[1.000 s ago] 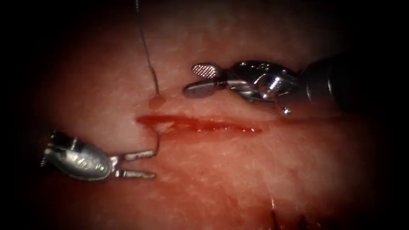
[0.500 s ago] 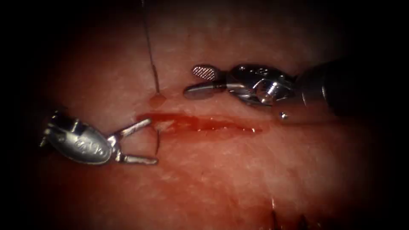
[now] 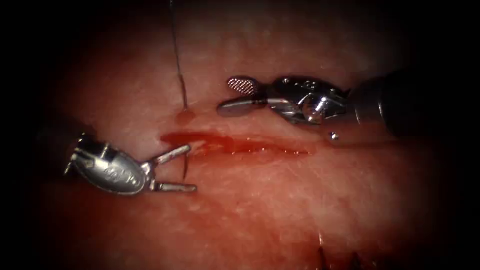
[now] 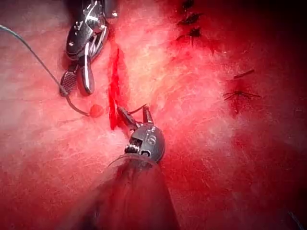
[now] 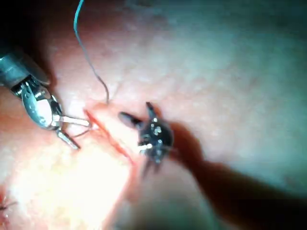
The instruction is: Wound Closure
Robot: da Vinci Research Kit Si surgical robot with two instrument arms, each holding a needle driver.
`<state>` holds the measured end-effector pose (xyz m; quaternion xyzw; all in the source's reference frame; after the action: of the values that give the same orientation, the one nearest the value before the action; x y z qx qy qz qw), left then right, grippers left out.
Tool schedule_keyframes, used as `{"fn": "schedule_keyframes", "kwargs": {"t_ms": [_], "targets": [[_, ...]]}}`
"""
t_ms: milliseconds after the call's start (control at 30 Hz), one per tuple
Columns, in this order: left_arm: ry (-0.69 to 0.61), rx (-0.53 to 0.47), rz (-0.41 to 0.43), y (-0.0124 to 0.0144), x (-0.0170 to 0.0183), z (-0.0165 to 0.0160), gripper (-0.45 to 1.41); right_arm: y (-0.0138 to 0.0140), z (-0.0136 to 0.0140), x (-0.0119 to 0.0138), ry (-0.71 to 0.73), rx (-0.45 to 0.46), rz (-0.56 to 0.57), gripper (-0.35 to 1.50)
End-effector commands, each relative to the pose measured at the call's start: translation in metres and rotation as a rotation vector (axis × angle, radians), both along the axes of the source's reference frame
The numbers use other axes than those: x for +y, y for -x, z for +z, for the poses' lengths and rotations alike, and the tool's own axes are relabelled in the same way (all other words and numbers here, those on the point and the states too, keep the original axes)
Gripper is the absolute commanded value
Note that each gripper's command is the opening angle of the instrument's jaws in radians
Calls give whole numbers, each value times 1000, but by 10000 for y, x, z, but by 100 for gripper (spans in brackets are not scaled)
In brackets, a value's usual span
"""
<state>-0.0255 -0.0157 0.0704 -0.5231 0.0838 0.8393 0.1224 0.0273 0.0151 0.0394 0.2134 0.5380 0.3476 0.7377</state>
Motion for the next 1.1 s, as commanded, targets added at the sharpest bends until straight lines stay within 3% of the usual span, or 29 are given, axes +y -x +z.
{"fn": "schedule_keyframes", "kwargs": {"t_ms": [33, 67, 100, 267, 400, 567, 767, 900, 967, 1100], "targets": [[-5, 0, -1, 4, -12, 3, 4, -7, 4, -8, -3, 2, -1, 114], [-5, 1, -1, 5, -12, 3, -11, -7, 4, -8, -3, 1, -1, 113], [-4, 2, -3, 6, -12, 4, -45, -7, 4, -8, -3, 1, -1, 113], [1, -11, 18, 6, -17, 7, -45, -7, 4, -8, -3, 1, -1, 111], [-90, -60, 3, 3, -21, -2, -45, -7, 5, -9, -3, 1, -2, 109], [-311, -191, -13, 3, -18, -32, -45, -10, 8, -15, -7, 14, -16, 109], [-551, -330, -19, 7, -19, -80, -45, -17, 13, -27, -137, 37, 10, 109], [-726, -415, 3, 10, -26, -106, -45, -18, 11, -31, -113, 41, -17, 109], [-781, -474, 34, 11, -32, -121, -45, -19, 10, -33, -74, 21, -52, 109], [-804, -493, 50, 10, -35, -132, -45, -19, 10, -34, -73, 12, -66, 109]]}}
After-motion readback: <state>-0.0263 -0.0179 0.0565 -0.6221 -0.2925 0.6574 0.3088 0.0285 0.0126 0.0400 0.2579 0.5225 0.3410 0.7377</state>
